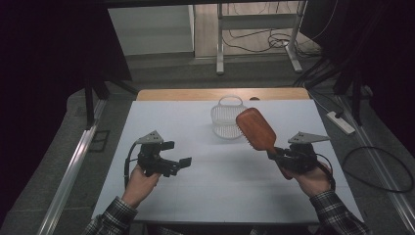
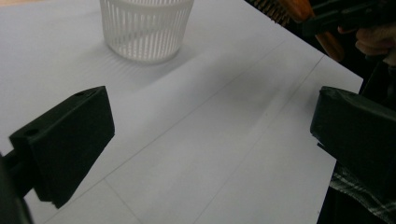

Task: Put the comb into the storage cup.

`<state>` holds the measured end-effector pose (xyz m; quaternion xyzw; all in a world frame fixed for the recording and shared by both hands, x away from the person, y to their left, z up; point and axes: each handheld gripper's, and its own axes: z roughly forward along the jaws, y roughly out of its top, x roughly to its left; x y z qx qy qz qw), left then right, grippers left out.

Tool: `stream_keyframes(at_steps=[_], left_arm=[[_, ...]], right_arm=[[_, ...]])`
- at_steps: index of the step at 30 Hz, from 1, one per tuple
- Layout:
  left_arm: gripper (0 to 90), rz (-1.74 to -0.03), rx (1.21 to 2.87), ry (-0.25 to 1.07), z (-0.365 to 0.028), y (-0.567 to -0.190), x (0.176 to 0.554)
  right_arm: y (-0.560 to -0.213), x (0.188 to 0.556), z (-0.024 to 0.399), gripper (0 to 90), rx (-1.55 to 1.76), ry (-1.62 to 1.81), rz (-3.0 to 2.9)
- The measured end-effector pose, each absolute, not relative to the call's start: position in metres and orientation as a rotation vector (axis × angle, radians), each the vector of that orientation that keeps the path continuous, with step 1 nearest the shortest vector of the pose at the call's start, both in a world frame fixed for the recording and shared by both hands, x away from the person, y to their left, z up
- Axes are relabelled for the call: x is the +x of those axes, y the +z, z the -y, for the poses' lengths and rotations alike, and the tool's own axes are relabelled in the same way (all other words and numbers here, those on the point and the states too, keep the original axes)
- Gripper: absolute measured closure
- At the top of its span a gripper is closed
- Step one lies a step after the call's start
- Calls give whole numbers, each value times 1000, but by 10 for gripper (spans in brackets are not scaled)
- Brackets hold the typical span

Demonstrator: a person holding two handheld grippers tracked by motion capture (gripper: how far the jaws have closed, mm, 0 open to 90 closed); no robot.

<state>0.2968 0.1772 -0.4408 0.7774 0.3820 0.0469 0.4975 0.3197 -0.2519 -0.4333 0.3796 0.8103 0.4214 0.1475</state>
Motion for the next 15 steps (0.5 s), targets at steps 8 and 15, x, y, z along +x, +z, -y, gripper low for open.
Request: stream_keyframes(at_steps=[8, 15], left_arm=[[0, -923, 1868, 91, -165, -437, 309], [0, -892, 1883, 75, -154, -434, 318]], right_arm=[[-433, 317, 247, 716, 1071, 1226, -2334], [-433, 315, 243, 716, 1052, 1242, -2333]])
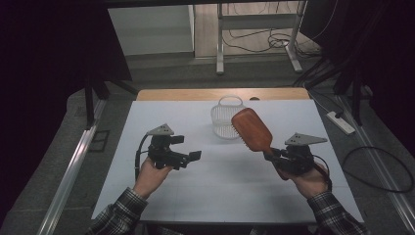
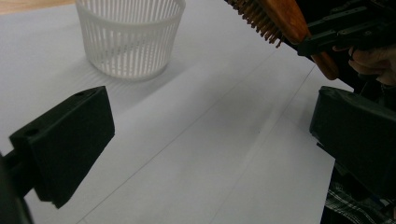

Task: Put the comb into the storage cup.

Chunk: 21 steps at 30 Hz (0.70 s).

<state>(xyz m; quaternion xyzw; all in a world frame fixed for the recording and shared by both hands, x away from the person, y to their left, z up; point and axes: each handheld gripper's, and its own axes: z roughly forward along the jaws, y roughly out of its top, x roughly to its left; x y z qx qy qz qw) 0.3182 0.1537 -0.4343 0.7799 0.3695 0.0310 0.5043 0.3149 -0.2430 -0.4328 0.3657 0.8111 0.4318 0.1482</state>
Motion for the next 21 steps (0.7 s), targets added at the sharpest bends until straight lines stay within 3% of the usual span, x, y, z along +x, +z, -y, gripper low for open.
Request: stream_keyframes(at_steps=[21], left_arm=[[0, -869, 1853, 2, -135, -434, 341]], right_arm=[[-433, 308, 228, 716, 990, 1291, -2343]])
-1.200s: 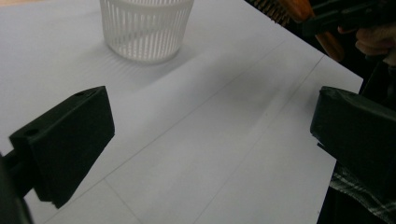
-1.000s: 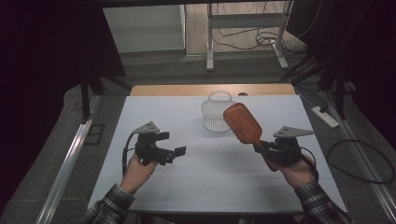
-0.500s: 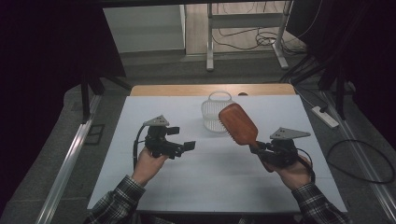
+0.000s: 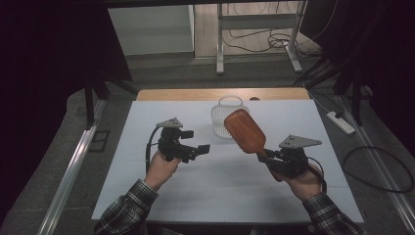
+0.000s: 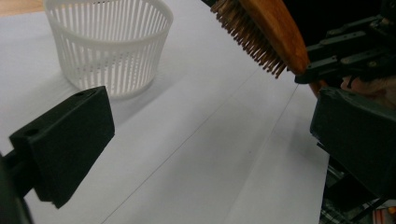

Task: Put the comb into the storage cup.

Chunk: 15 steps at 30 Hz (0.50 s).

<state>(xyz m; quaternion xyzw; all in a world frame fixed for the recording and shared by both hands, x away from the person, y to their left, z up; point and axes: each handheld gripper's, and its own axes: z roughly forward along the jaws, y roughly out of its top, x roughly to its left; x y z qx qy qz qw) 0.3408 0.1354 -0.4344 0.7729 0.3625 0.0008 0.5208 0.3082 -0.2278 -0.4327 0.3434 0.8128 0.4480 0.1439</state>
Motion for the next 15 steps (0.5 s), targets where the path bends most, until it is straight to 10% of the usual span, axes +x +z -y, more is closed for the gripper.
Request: stream_keyframes(at_steps=[15], left_arm=[[0, -827, 1842, -48, -111, -428, 353]], right_arm=[[-435, 305, 216, 715, 955, 1311, -2357]])
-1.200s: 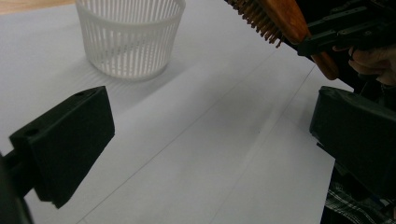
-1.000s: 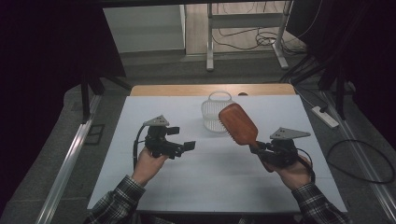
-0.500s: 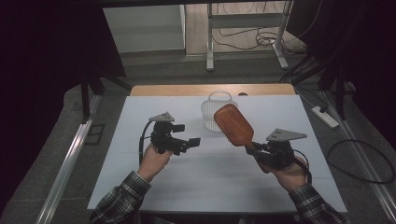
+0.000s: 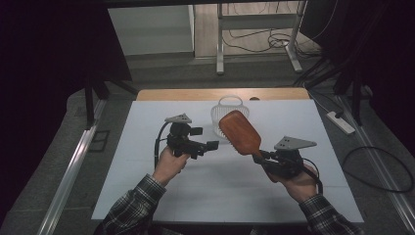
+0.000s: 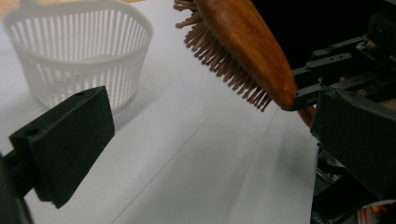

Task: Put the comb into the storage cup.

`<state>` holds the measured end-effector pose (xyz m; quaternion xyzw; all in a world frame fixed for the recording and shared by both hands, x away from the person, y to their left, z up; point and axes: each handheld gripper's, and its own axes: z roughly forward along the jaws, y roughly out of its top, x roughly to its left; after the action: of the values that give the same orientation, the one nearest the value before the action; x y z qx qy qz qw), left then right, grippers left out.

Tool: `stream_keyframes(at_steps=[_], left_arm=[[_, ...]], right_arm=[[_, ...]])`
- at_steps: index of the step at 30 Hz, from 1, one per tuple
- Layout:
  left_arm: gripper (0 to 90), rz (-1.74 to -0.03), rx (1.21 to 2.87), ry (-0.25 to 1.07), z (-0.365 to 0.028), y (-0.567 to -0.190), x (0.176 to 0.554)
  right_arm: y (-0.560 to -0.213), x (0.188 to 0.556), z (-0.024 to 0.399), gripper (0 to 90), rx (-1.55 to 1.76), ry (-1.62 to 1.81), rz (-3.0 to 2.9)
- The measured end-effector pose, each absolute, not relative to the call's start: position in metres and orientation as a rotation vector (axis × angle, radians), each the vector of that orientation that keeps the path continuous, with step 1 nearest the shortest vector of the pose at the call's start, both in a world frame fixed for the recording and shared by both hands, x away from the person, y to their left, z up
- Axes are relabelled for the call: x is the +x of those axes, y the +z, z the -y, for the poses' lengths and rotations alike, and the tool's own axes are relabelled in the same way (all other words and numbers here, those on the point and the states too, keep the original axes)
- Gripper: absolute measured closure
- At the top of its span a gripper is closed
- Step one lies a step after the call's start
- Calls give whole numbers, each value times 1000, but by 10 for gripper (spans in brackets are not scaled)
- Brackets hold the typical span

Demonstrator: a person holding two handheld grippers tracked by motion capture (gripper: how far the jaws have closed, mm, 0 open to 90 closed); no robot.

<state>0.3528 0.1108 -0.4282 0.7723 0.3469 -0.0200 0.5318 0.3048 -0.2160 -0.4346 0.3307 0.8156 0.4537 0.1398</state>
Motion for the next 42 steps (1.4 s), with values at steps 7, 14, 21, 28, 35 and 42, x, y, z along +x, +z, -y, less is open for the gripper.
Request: stream_keyframes(at_steps=[7, 14, 21, 28, 35, 42], left_arm=[[0, -813, 1849, -74, -104, -432, 352], [0, -806, 1847, -103, -100, -436, 352], [0, -798, 1839, -124, -99, -436, 352], [0, -802, 1829, -155, -96, -439, 352], [0, -815, 1829, -176, -94, -441, 354], [0, -819, 1819, -207, -94, -441, 354]], right_arm=[[-436, 303, 211, 715, 940, 1329, -2366], [-439, 300, 202, 716, 923, 1359, -2395], [-441, 297, 194, 716, 892, 1377, -2406], [-442, 294, 186, 716, 868, 1389, -2418], [-444, 291, 180, 715, 845, 1406, -2430], [-445, 289, 176, 716, 826, 1412, -2437]])
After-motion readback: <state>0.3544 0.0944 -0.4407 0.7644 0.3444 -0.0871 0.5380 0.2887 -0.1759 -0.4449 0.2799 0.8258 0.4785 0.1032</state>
